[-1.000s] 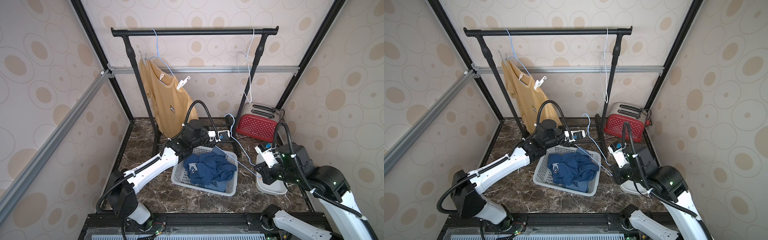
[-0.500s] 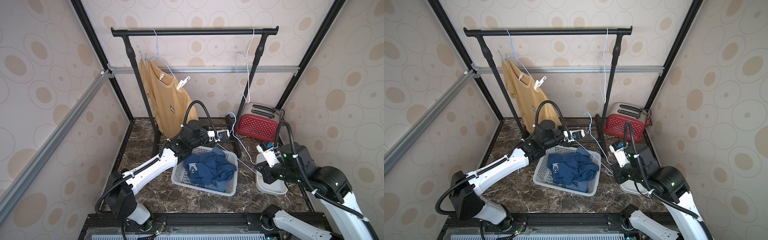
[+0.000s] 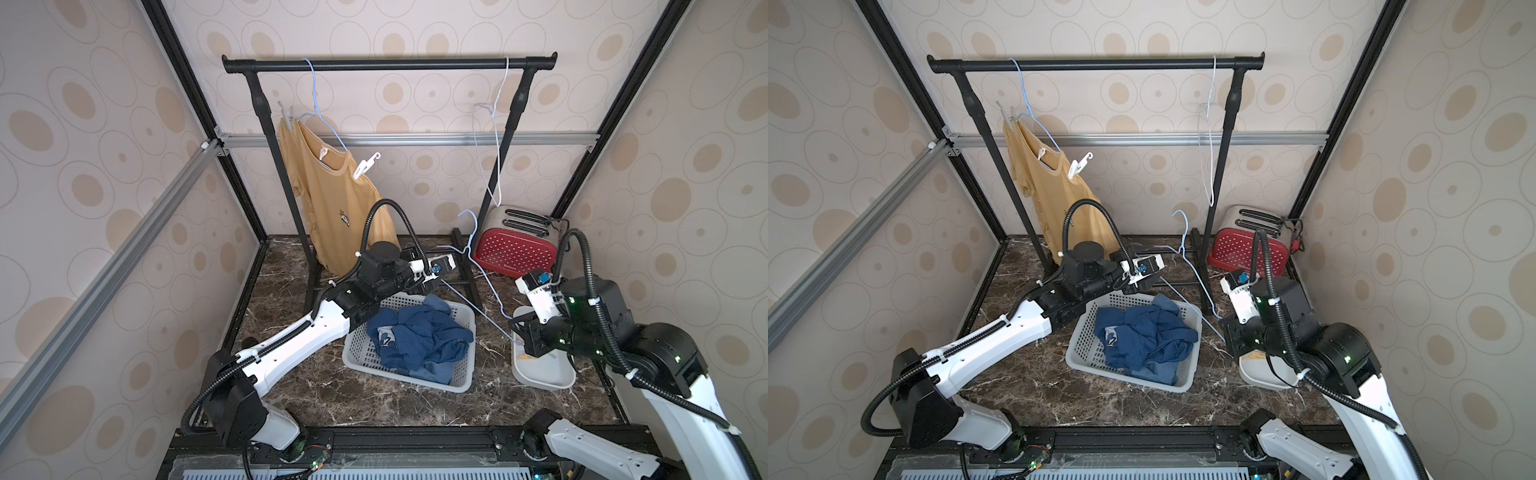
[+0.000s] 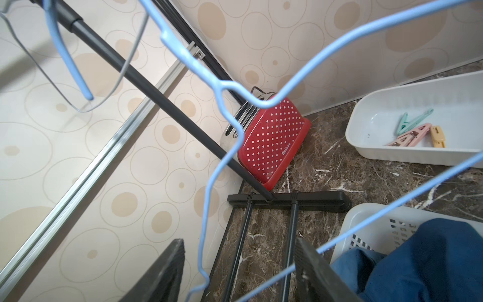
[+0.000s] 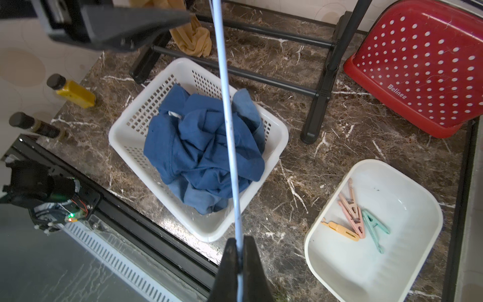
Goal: Remove the clothespins securing t-shirts to the hanger
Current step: Place the hanger on the clothes rail.
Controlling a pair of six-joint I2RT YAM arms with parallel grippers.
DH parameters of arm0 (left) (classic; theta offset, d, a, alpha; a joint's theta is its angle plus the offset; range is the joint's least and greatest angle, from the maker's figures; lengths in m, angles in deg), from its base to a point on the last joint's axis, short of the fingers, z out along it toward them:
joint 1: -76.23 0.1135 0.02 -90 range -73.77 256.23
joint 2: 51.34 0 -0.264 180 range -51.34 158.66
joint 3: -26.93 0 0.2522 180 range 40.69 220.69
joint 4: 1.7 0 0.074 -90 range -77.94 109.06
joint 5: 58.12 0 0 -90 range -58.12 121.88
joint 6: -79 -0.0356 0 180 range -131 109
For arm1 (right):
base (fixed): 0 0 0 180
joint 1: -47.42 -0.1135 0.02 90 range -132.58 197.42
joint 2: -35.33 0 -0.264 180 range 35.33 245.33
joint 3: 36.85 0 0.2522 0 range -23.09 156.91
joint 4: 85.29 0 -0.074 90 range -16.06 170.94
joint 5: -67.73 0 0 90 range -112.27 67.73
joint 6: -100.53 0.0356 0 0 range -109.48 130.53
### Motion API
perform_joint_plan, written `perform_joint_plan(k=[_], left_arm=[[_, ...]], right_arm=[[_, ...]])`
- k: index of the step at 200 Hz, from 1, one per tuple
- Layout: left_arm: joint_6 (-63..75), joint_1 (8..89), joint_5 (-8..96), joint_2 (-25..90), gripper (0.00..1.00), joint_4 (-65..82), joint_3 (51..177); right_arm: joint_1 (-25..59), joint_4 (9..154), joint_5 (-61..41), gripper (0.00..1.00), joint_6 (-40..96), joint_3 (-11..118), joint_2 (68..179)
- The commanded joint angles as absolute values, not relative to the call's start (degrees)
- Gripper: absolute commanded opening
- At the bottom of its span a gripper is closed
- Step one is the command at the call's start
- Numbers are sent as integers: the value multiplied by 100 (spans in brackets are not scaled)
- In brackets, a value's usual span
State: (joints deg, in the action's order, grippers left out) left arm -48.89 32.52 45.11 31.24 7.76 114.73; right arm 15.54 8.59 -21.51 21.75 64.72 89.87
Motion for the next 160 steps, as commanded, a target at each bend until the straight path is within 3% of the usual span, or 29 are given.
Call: perform_joint_plan(k=[1, 100, 160], left_arm=[[-4390, 3274, 4232, 2790, 70, 862, 11332], [-3739, 3282, 3678, 1952, 72, 1083, 10321], [-3466, 3285, 3689, 1637, 72, 1048, 9987]], right_arm=[[1521, 1164, -2297, 0, 2567, 7123, 9470], [1160, 1946, -3186, 0, 3152, 10142, 11751], [1161, 2243, -3531, 0, 2790, 12125, 13187]])
